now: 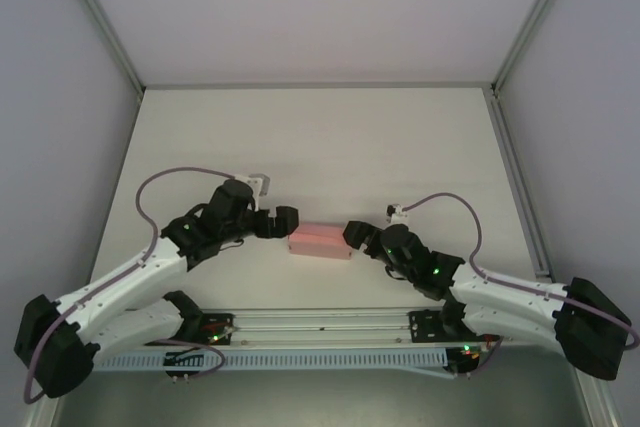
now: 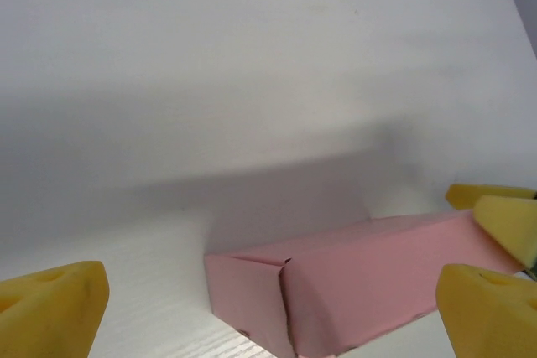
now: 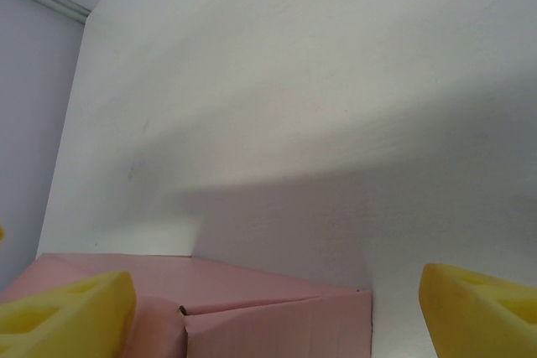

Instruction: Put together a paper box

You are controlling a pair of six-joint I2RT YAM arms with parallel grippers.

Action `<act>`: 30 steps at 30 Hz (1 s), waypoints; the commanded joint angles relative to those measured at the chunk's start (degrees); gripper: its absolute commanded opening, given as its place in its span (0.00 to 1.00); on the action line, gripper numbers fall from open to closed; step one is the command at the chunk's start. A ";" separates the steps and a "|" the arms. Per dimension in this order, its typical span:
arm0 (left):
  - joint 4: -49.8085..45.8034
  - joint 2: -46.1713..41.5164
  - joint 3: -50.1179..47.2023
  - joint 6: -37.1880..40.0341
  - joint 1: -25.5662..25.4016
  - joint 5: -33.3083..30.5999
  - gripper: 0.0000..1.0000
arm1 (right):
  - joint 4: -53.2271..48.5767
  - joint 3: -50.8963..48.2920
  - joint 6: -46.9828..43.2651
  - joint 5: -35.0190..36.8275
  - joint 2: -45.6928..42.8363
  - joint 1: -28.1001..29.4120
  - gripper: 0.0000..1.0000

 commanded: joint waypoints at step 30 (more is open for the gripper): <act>24.41 3.10 -23.94 -8.48 7.42 18.70 0.01 | 18.02 -12.91 -32.39 -3.08 10.06 -0.79 0.32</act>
